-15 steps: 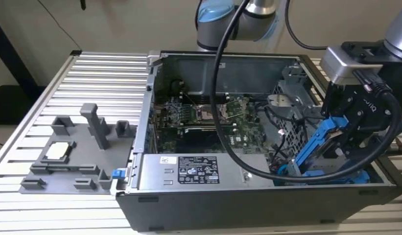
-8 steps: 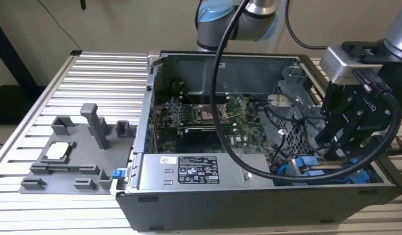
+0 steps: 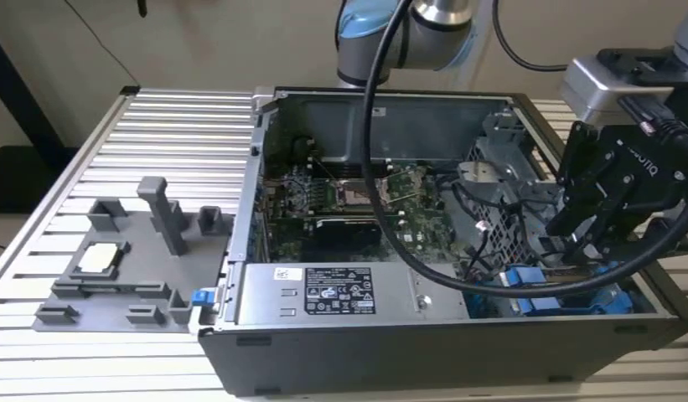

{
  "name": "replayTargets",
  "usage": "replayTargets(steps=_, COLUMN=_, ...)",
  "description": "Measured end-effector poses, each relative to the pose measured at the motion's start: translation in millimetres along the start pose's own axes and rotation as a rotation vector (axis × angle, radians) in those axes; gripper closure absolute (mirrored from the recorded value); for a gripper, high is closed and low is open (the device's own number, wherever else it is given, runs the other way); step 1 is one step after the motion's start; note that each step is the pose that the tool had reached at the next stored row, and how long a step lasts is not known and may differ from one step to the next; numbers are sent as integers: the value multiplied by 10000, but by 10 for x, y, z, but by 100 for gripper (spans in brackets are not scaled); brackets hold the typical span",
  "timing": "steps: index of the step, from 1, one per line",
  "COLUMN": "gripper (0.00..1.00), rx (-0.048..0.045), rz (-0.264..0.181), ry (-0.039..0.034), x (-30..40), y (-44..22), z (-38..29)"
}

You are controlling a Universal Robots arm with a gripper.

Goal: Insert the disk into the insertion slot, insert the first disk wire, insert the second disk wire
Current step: 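Insert the disk into the insertion slot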

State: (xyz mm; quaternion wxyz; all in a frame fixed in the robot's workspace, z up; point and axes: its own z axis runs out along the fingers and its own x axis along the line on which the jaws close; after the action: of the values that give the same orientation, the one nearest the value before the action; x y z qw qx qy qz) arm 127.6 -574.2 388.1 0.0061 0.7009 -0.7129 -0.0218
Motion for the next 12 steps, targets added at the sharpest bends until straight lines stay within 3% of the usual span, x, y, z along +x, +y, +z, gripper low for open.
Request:
replayTargets(steps=6, gripper=60, rx=2, rz=3, ry=95, x=-10, y=6, z=-154)
replayTargets(steps=8, gripper=60, rx=57, rz=0, ry=51, x=-10, y=6, z=-153)
replayTargets(steps=12, gripper=60, rx=489, rz=-29, ry=-515, x=-10, y=14, z=-154)
